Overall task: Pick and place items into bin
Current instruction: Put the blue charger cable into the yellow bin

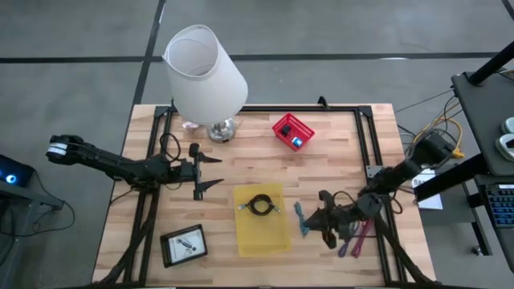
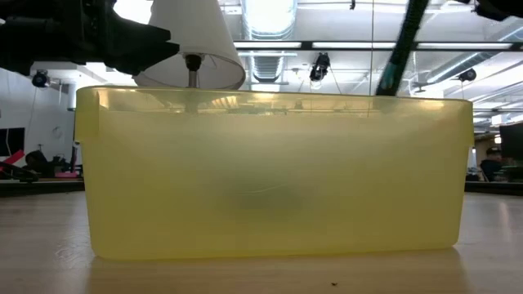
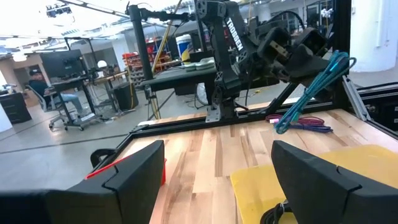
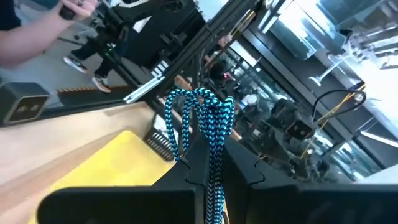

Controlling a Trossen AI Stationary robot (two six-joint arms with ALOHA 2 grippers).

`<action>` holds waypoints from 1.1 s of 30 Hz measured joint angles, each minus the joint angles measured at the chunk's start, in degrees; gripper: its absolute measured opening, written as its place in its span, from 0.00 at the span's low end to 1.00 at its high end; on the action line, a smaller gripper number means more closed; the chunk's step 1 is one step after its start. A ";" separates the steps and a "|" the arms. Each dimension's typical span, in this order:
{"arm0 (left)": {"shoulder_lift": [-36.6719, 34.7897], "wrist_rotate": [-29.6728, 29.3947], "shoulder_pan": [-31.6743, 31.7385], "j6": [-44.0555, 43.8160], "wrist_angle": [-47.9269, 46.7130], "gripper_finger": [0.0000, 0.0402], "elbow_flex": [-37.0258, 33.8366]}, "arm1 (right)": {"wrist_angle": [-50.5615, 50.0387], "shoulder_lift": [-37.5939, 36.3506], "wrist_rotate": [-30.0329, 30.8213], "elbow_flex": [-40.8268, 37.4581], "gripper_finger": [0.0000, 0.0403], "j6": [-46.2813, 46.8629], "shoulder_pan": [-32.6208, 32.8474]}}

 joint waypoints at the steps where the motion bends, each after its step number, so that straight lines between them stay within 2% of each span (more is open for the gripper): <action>1: 0.00 0.00 -0.02 0.00 0.00 0.69 0.00 | -0.05 0.79 0.00 0.81 0.03 -0.46 -0.37; 11: 0.00 0.00 0.00 0.00 0.00 0.69 -0.02 | -0.29 8.90 -0.25 7.39 0.03 -3.21 -5.43; 18: 0.00 0.00 0.00 0.00 -0.22 0.69 -0.04 | -0.53 12.92 -9.95 11.65 0.03 -7.75 -6.14; 26: -0.02 0.00 0.00 0.02 -0.46 0.69 -0.04 | -0.74 18.10 -11.02 13.83 0.03 -13.43 -9.19; 33: -0.02 0.00 0.00 0.02 -0.50 0.69 -0.04 | -1.09 19.93 -14.42 13.83 0.03 -13.35 -13.27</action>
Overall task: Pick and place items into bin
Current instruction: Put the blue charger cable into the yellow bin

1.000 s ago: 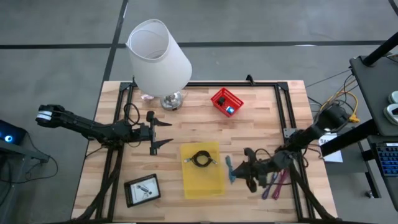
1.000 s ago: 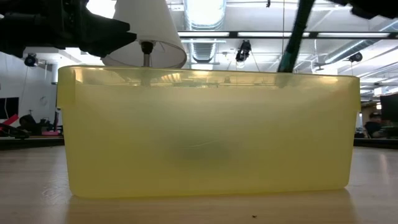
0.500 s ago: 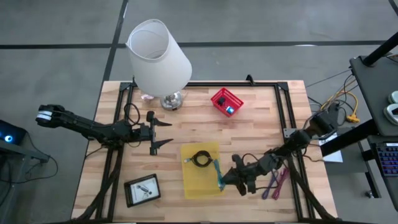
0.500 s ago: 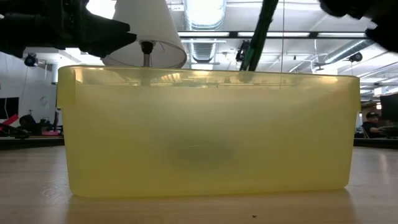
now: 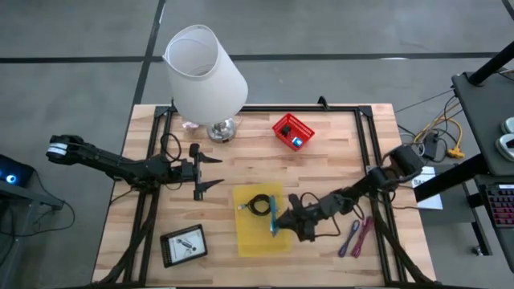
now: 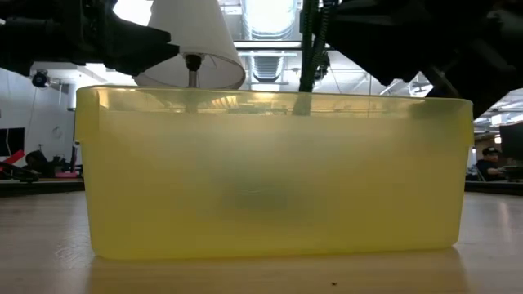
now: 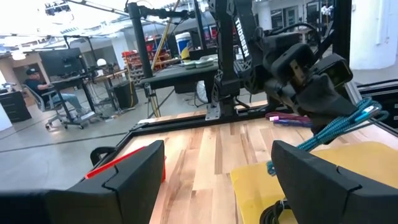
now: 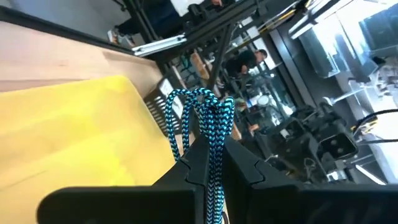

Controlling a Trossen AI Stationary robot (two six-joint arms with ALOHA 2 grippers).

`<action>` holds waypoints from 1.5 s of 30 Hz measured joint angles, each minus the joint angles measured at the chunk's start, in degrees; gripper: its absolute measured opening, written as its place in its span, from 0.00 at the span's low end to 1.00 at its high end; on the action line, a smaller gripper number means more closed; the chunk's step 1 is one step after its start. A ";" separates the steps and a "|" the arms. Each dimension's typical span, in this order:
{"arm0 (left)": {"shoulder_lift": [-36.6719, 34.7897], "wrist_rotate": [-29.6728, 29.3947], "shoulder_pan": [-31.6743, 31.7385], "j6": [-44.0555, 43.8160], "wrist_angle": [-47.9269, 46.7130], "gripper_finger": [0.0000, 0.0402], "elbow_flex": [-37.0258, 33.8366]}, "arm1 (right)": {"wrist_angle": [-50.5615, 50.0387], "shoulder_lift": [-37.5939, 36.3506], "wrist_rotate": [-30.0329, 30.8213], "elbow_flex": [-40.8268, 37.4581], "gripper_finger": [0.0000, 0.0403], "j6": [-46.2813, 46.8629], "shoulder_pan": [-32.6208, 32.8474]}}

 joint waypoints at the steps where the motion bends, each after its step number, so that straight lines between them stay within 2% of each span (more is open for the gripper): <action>1: 0.00 0.00 0.00 0.00 -0.02 0.69 0.00 | -0.04 -0.03 -0.64 0.00 0.03 0.71 -0.42; 31: 0.02 0.00 0.00 0.00 0.00 0.69 0.00 | -0.70 -0.13 -1.19 1.38 0.04 7.32 -1.61; 45: 0.02 0.00 0.00 0.01 -0.02 0.69 0.00 | -0.72 -0.13 -0.99 2.21 0.27 9.81 -1.61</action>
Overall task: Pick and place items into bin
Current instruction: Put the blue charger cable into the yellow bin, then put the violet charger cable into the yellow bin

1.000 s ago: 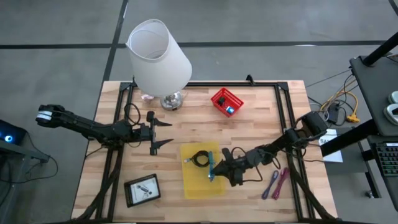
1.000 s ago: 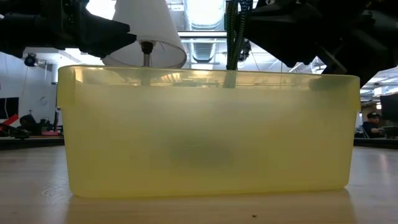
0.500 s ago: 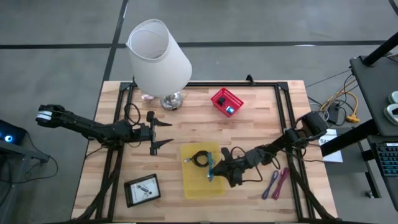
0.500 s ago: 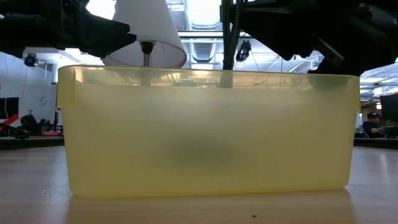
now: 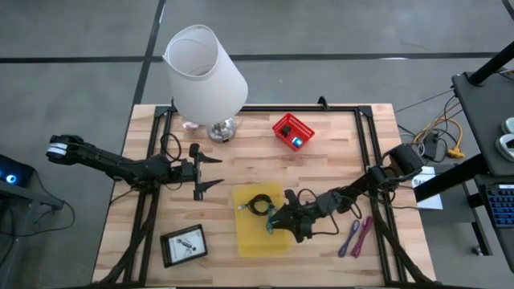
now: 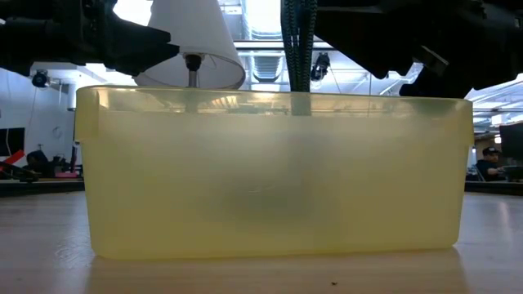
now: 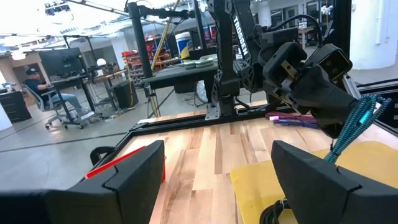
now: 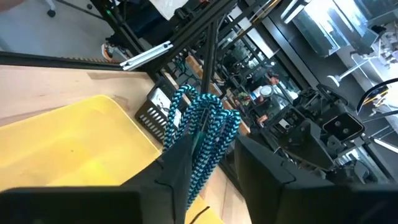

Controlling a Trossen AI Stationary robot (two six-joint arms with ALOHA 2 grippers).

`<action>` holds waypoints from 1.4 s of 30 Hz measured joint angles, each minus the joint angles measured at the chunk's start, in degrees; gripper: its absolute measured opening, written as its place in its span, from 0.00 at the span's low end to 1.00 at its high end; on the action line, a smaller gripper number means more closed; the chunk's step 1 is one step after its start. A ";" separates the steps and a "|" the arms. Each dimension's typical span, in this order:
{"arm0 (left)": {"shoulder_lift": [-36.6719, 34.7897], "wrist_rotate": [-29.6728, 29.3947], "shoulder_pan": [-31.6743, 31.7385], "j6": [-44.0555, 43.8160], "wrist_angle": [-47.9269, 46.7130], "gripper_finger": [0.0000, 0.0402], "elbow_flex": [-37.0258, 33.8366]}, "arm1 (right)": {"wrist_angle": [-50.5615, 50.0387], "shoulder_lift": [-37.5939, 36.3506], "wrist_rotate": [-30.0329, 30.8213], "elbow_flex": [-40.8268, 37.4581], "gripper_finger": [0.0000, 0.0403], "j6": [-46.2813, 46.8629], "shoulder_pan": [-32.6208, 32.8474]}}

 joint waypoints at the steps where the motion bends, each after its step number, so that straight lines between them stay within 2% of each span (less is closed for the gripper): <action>1: 0.00 0.00 0.00 0.00 0.00 0.69 0.00 | 0.00 0.00 0.00 0.00 0.28 0.00 0.00; 13: 0.00 0.00 0.00 0.01 0.00 0.69 0.00 | 0.23 0.00 0.02 0.02 0.29 1.34 0.00; 20: 0.00 0.00 0.00 0.01 0.00 0.69 0.00 | 0.00 -0.02 0.02 0.24 0.29 -1.54 0.00; 29: 0.00 0.00 0.00 0.01 -0.02 0.69 0.00 | 0.00 -0.11 0.02 1.01 0.26 1.20 0.02; 32: 0.00 0.00 0.00 0.01 -0.02 0.69 0.00 | 0.00 -0.12 0.02 1.01 0.25 4.37 0.02; 38: 0.00 0.00 0.00 0.01 -0.04 0.69 0.00 | -0.17 -0.19 0.14 1.01 0.23 18.58 0.02; 42: 0.00 0.02 0.00 0.01 -0.04 0.69 0.00 | -1.04 -0.71 4.39 1.01 0.25 23.50 0.47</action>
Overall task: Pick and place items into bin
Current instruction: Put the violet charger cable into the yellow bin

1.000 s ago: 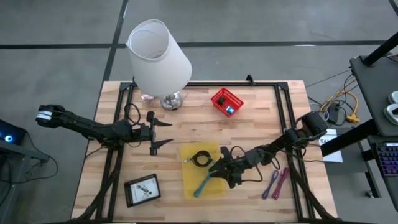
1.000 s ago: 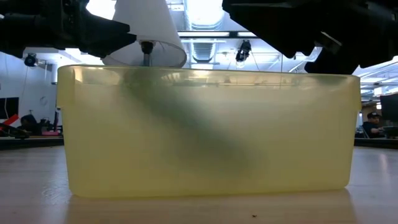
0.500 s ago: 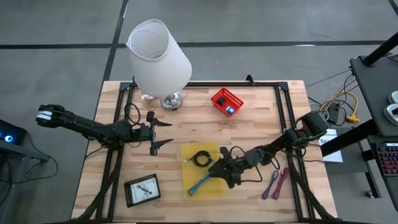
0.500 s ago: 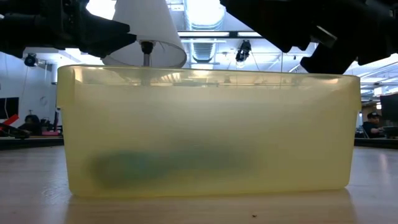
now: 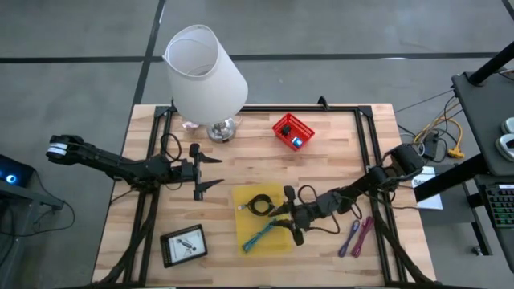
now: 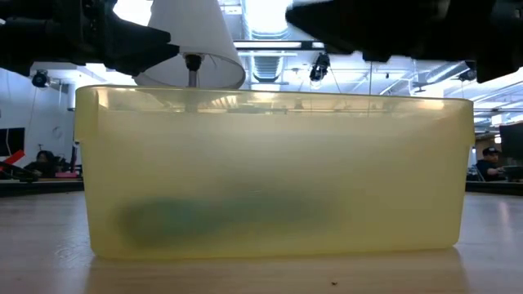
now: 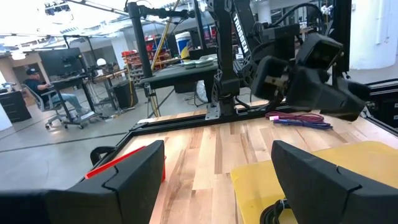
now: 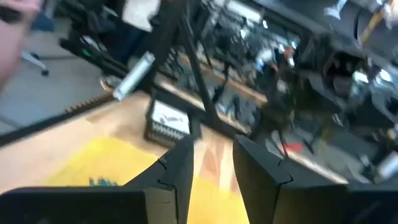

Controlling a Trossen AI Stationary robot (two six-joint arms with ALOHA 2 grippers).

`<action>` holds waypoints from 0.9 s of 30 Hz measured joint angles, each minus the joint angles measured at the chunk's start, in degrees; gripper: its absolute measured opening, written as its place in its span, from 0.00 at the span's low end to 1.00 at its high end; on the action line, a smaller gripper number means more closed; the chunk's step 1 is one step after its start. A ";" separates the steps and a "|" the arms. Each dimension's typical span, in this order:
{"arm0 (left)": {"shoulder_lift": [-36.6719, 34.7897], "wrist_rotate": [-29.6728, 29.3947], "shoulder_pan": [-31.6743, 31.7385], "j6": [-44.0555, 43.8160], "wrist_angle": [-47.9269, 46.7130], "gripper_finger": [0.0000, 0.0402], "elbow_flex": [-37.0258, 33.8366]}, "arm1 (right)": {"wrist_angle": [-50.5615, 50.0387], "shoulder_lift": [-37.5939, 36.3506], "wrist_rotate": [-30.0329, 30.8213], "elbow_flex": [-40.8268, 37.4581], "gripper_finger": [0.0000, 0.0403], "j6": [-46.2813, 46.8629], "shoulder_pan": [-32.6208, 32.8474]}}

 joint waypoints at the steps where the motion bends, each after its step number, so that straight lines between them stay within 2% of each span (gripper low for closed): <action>1: 0.00 -0.02 0.00 0.00 0.01 0.69 0.00 | -1.66 -0.23 1.38 0.00 0.26 0.61 0.25; 5: 0.00 -0.02 0.00 0.00 0.01 0.69 0.00 | -11.51 -2.42 7.05 0.38 0.33 2.22 1.69; 9: 0.00 -0.02 0.00 0.00 0.01 0.69 0.00 | -25.78 -6.13 10.89 2.64 0.40 6.50 3.25; 17: -0.01 0.00 -0.02 0.00 0.04 0.69 0.00 | -61.68 -12.38 11.47 10.65 0.53 21.20 6.67; 19: 0.00 -0.02 0.00 0.00 0.04 0.69 0.00 | -71.72 -13.14 9.17 13.14 0.55 26.33 7.51; 22: -0.02 -0.02 0.00 -0.02 0.04 0.69 0.00 | -83.82 -13.33 1.90 16.59 0.56 33.82 8.47; 25: -0.02 -0.01 0.00 -0.01 0.06 0.69 0.00 | -89.59 -13.31 -5.17 18.54 0.56 39.39 9.33; 27: -0.02 -0.02 0.00 -0.02 0.06 0.69 0.00 | -90.74 -13.28 -7.37 19.03 0.55 41.85 10.16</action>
